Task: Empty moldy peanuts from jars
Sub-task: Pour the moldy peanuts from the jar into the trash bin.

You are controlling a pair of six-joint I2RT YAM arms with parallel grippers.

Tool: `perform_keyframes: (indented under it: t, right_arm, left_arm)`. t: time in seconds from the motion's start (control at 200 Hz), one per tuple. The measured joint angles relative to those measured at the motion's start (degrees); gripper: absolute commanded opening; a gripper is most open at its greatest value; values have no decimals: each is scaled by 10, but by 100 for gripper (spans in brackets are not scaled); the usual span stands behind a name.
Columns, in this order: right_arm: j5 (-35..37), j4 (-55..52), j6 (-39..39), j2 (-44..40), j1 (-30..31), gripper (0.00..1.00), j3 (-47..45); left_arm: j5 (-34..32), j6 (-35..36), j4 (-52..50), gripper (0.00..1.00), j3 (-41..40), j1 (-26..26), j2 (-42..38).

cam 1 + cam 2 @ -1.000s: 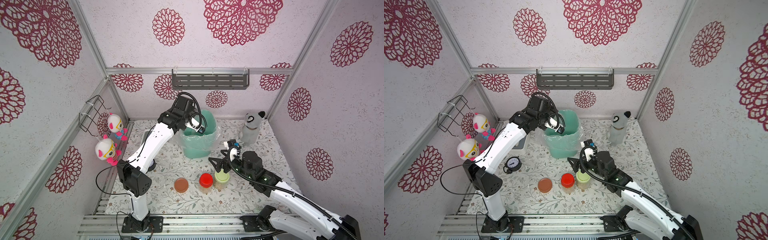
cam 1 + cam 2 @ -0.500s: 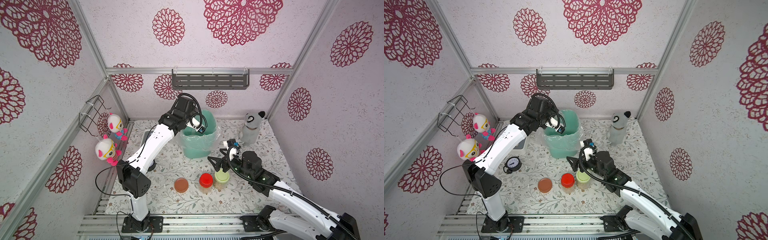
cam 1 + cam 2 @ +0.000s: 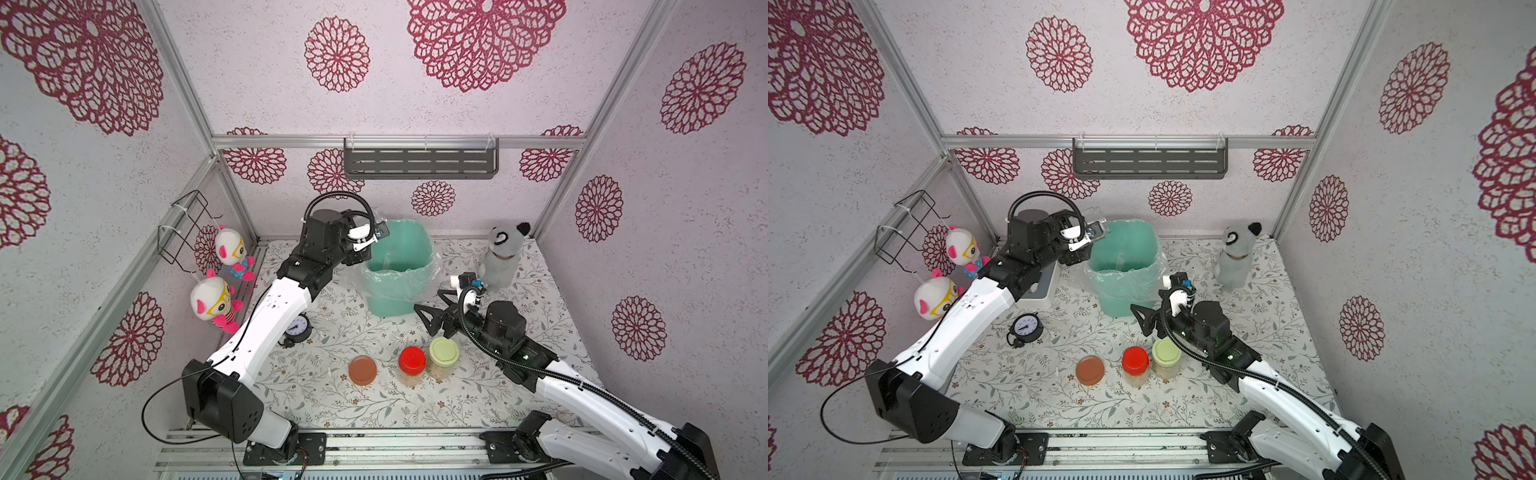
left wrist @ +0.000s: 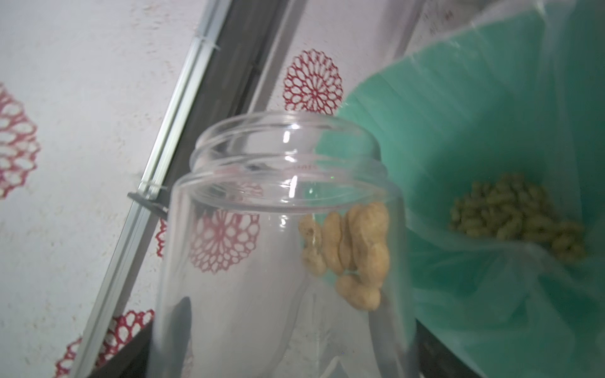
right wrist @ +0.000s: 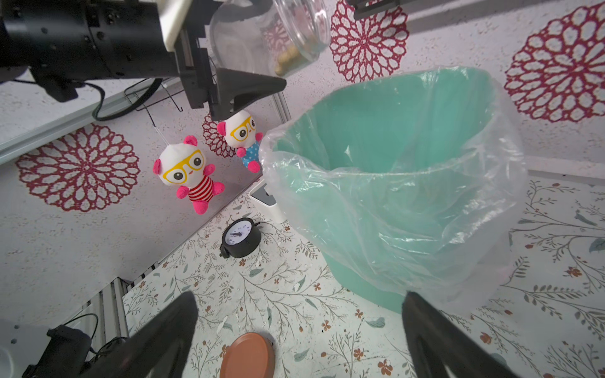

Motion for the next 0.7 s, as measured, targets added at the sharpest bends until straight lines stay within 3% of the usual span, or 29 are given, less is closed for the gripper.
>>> perform_keyframes:
  t: [0.215,0.39,0.535,0.7]
  right_arm:
    - [-2,10,10,32,0,99,5]
    - [-4,19,10,42,0,99,14]
    - [-6,21,10,42,0,99,18]
    - [-6,20,10,41,0,99,18]
  left_arm:
    - [31,-266,218,0,-163,18,-73]
    - [47,-401,333,0,-244,28,-77]
    - [70,-400,314,0,-227,28,-77]
    - [94,-283,163,0,-117,28,-77]
